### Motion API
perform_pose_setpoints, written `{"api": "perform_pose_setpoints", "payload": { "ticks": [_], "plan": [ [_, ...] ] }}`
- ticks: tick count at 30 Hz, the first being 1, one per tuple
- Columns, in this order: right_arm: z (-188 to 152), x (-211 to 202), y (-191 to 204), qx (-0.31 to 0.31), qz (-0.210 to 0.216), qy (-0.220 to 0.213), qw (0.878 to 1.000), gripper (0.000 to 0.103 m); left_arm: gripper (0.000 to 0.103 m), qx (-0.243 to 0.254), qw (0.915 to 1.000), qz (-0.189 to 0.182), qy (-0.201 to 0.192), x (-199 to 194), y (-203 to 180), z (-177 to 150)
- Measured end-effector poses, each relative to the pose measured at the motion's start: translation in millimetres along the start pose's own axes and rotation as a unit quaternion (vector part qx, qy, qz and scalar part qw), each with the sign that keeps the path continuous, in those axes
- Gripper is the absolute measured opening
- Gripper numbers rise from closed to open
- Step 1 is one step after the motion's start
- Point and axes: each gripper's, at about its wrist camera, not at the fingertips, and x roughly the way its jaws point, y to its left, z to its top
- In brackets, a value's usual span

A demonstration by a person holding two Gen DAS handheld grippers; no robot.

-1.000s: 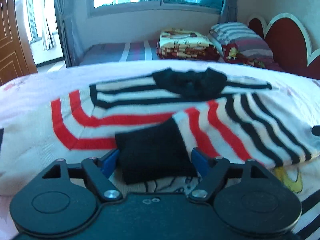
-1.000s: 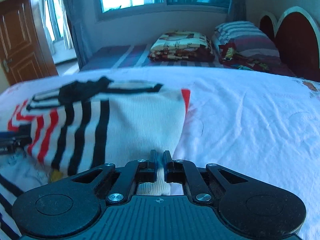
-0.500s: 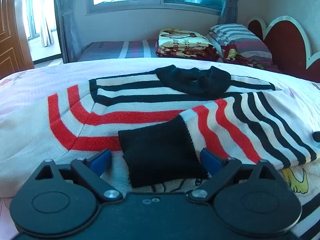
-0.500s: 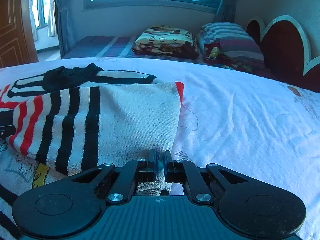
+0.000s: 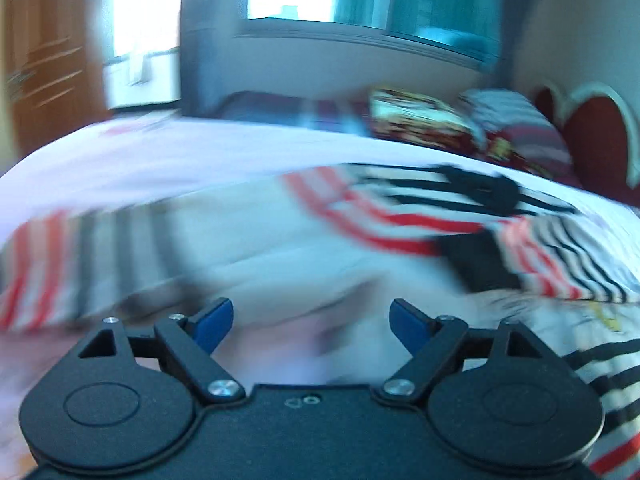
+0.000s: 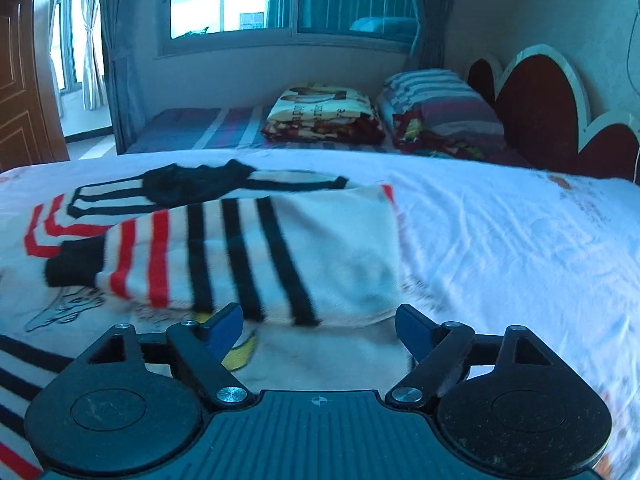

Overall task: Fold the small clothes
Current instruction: 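Reach the left gripper to the other black sleeve cuff and grasp it, then carry the sleeve across the chest with the left gripper and release it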

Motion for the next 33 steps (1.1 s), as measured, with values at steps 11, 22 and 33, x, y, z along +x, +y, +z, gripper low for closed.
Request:
{"api": "perform_pose_setpoints", "payload": {
  "ticks": [11, 22, 33],
  "plan": [
    [17, 7, 97, 0.013, 0.048, 0.026, 0.998, 0.08, 0.077, -0.271, 0.9613, 0.039, -0.032, -35, 192, -26],
    [28, 14, 127, 0.002, 0.037, 0.032, 0.999, 0.08, 0.065, -0.339, 0.9388, 0.018, -0.058, -3, 234, -4],
    [28, 19, 114, 0.016, 0.036, 0.032, 0.999, 0.08, 0.009, -0.314, 0.9476, 0.034, -0.049, -4, 231, -6]
  ]
}}
